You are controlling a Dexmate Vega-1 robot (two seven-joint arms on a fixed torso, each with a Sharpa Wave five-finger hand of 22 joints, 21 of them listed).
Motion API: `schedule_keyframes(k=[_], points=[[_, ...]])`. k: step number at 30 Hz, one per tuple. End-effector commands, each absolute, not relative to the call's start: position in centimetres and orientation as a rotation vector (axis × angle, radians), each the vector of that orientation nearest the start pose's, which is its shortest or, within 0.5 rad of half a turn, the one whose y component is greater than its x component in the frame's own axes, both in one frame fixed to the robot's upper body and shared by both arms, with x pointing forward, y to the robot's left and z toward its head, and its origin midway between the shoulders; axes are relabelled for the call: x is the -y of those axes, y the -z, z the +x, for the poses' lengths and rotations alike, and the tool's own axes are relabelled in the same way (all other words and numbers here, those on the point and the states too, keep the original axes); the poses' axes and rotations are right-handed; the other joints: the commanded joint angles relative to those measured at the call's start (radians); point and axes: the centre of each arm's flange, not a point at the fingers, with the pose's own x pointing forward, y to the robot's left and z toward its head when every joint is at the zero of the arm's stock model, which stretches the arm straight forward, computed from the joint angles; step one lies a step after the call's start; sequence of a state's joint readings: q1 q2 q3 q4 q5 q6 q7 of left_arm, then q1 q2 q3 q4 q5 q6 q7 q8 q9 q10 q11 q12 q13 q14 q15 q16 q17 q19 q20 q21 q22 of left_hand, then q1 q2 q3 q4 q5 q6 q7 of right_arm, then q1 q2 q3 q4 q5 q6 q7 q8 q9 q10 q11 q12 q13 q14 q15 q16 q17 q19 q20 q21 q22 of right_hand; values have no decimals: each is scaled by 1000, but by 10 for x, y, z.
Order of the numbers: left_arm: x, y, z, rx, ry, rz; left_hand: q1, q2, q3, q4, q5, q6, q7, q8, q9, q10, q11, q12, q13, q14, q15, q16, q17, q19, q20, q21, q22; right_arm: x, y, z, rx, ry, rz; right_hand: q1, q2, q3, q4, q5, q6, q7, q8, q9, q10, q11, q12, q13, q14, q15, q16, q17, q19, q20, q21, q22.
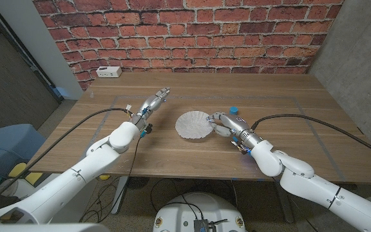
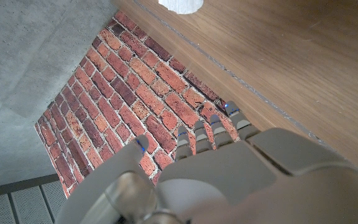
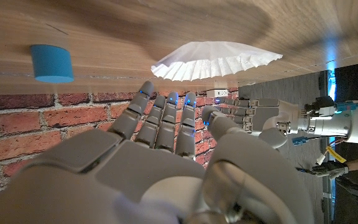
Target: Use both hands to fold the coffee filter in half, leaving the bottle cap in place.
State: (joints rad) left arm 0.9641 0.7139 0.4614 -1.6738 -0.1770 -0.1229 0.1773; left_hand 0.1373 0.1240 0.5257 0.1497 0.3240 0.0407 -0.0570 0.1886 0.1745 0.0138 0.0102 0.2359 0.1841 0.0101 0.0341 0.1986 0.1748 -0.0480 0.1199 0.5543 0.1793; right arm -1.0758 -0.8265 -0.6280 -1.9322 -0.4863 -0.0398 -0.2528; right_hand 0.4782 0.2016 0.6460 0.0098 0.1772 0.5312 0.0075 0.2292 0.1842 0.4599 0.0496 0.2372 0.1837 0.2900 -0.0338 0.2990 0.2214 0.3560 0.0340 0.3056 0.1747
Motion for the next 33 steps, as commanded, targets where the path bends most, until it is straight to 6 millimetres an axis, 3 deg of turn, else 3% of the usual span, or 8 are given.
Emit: schedule_keyframes(k=[1,10,15,27,33], points=[[-240,34,594,625,174,556,9,40,8,3,-7,-6,-1,-2,4,2,3,0,2,-3,5,-4,1,1,2,-4,3,147,106,526,800,-251,-1252,12,2,7,2,-2,23,-1,-4,2,21,2,5,5,18,5,9,5,14,3,2,3],[-241,41,594,612,181,547,9,39,9,5,-10,-6,-1,-2,4,6,5,-1,2,3,5,-3,2,1,3,-6,3,143,113,527,765,-260,-1297,22,3,9,4,-2,62,-1,-1,2,56,-1,10,6,49,-4,23,9,33,10,5,4],[-242,48,595,597,184,539,9,38,10,5,-12,-5,0,-2,4,13,5,-1,2,15,8,0,2,9,3,-5,3,144,117,531,733,-259,-1313,35,0,10,1,-3,105,-4,3,3,97,2,17,6,91,-17,41,11,68,22,14,5],[-239,64,592,563,199,528,8,36,11,6,-16,-3,0,-2,4,19,10,-2,3,23,5,1,2,15,0,-6,3,150,130,540,668,-259,-1331,37,-9,-1,4,-6,154,18,5,3,146,22,23,6,137,7,60,15,93,30,18,5],[-229,82,597,537,255,493,10,9,4,-5,-24,3,-5,-1,3,24,7,-4,3,30,2,-1,0,18,-11,-10,3,152,136,544,640,-267,-1333,35,-10,-2,6,-5,167,22,5,2,157,26,24,6,146,10,62,15,94,31,17,5]])
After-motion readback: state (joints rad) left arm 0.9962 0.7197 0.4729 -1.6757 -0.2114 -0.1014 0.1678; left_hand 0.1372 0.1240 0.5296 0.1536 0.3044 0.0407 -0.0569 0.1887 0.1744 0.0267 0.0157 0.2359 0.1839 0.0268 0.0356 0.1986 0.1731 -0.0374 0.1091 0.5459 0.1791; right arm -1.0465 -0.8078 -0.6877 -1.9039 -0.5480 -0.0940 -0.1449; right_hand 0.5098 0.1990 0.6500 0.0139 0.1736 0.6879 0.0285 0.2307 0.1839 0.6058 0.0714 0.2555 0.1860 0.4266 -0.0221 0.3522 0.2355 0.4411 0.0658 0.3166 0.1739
